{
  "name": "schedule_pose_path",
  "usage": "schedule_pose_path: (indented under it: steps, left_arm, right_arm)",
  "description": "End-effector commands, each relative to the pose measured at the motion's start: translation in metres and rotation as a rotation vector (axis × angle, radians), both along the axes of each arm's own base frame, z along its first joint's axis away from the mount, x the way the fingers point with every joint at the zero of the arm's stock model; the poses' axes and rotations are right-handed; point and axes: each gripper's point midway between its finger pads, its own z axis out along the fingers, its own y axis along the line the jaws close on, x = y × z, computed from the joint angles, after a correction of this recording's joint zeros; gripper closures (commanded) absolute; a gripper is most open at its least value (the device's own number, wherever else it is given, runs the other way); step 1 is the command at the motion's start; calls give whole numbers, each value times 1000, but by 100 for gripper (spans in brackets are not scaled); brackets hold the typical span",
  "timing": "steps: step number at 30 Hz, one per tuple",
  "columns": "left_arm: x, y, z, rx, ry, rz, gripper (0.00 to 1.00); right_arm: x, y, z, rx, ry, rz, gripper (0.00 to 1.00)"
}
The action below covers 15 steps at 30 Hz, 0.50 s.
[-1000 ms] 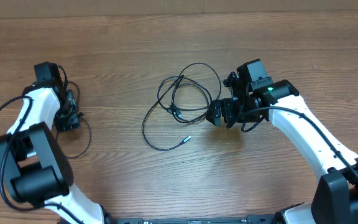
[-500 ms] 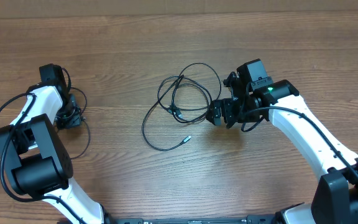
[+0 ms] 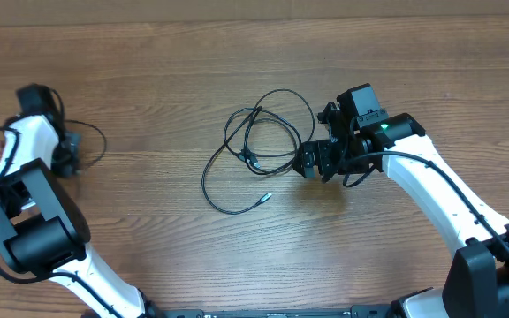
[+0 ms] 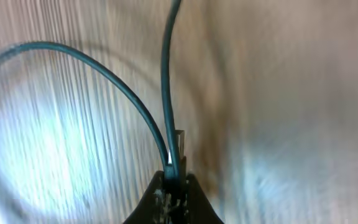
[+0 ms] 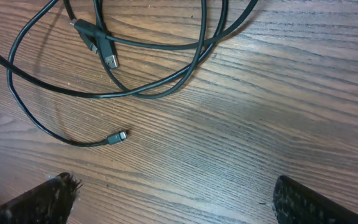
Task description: Untangle cables
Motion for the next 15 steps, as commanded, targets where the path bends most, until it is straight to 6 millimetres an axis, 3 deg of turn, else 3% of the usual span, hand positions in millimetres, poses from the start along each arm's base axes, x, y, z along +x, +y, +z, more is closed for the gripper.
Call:
schedule_pose_path:
  steps: [1, 5, 9, 12, 15]
  left_arm:
    - [11, 41, 48, 219, 129, -198, 96]
    - [22, 72, 104, 407, 183, -219, 96]
    - [33, 83, 139, 487, 166, -226, 96]
    - [42, 85, 145, 495, 116, -227, 96]
    - [57, 77, 135, 423, 35, -280, 96]
  right_arm:
    - [7, 1, 13, 11, -44, 0, 0]
    - [7, 1, 13, 11, -44, 0, 0]
    - [7, 1, 13, 11, -44, 0, 0]
    - [7, 1, 13, 11, -44, 0, 0]
    - [7, 1, 13, 11, -44, 0, 0]
